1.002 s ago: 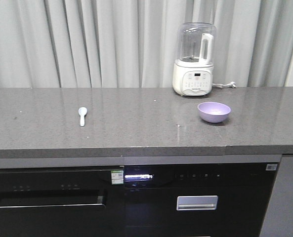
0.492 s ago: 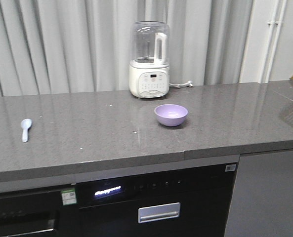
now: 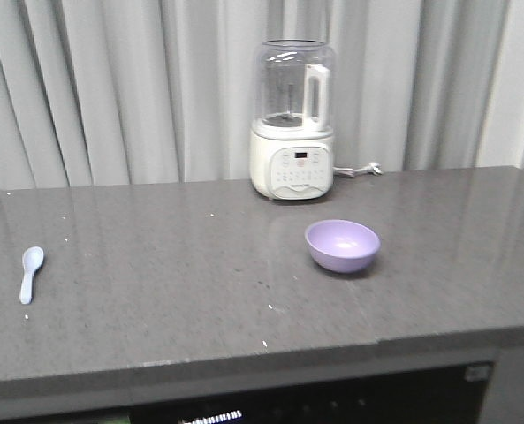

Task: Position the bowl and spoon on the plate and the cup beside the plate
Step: 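Drive the base toward the white spoon and lavender bowl on the counter, then lower the left gripper onto the white spoon and grasp it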

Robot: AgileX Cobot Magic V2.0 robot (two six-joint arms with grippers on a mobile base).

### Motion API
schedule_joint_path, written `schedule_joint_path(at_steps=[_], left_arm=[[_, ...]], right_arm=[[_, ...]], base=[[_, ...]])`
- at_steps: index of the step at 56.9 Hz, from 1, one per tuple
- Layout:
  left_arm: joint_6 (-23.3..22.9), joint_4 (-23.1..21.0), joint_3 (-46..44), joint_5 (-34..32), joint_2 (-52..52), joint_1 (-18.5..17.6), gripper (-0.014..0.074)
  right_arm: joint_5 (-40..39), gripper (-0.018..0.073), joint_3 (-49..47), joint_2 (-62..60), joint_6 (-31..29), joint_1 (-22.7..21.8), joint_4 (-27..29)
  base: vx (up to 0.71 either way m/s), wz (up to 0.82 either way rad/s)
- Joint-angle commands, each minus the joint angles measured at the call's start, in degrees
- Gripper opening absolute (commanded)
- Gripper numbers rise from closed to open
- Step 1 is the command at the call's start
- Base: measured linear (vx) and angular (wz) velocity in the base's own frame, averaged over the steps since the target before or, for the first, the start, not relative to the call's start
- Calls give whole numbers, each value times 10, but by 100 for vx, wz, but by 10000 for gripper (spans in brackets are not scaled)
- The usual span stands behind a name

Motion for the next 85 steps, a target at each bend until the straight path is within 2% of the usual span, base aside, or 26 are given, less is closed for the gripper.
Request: schedule_joint_path(at_steps=[1, 41, 79, 85], left_arm=[[-1, -1, -14, -45, -10, -1, -6], [-1, -1, -14, -45, -10, -1, -6], [-1, -1, -14, -45, -10, -1, -6], [1, 12, -15, -89, -10, -1, -6]], right_arm=[[-51, -9, 2, -2, -2, -3, -5], [-51, -9, 2, -2, -2, -3, -5], [-51, -9, 2, -2, -2, -3, -5], [-55, -9, 2, -2, -2, -4, -5]], base=[[39, 24], [39, 21], [9, -3], [0, 0]])
